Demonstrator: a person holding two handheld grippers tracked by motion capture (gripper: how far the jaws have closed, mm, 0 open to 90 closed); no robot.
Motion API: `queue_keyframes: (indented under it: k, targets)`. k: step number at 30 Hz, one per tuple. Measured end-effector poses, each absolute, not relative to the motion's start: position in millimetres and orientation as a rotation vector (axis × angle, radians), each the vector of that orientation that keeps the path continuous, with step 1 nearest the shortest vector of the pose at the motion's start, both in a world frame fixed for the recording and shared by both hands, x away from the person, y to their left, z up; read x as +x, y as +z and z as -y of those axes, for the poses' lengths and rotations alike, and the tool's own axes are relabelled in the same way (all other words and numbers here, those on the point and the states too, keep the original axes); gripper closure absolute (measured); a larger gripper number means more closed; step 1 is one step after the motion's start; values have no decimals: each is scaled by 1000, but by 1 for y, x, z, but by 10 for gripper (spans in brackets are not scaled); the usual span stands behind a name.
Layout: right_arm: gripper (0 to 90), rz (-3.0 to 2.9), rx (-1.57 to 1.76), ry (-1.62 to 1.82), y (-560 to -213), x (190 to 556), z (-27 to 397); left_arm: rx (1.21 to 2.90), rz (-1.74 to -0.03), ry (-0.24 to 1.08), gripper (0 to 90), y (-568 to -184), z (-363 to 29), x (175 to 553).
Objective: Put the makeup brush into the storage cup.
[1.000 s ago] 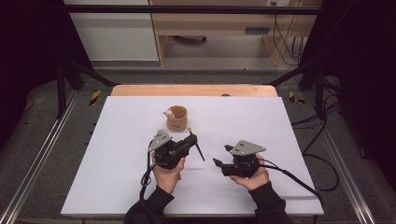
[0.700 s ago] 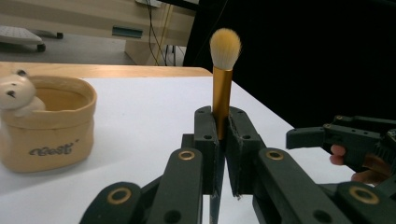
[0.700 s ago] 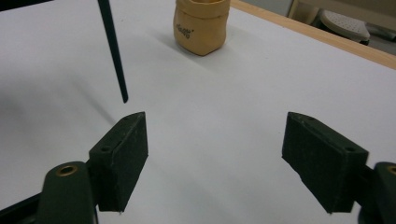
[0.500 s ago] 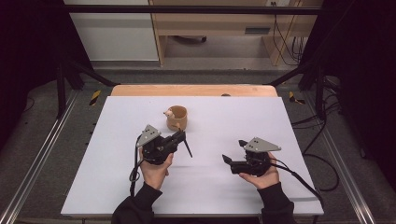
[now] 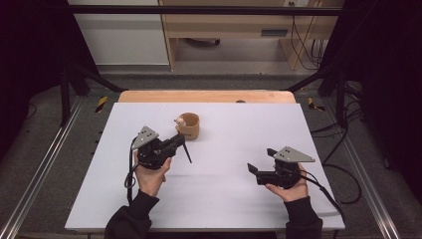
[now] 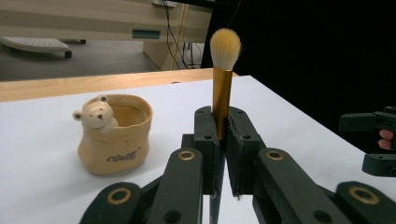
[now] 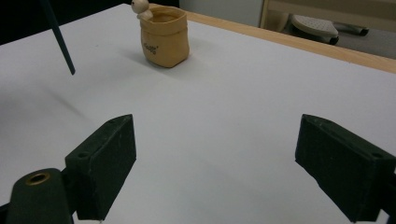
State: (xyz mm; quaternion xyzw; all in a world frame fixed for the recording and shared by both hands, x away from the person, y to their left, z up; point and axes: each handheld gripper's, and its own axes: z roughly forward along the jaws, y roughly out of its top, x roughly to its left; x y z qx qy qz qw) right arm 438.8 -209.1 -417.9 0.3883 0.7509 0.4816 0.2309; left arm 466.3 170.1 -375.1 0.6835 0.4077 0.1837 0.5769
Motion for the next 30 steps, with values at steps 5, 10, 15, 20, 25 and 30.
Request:
queue_keyframes:
  k: [5,10,15,20,25,30]
  targets:
    - [111,-2056,1092,1319,-420,439,213,1609,-943,455,832,-367,-177,469]
    - [104,-2055,1103,1308,-423,440,217,1630,-935,480,832,-361,-179,474]
    - [101,-2050,1112,1300,-424,441,220,1633,-933,493,832,-357,-179,479]
    - [96,-2048,1118,1298,-424,441,220,1642,-932,506,832,-353,-177,486]
    - [93,-2047,1118,1293,-424,441,220,1648,-939,514,832,-352,-175,492]
    - [88,-2045,1114,1288,-424,442,220,1656,-940,530,832,-348,-173,500]
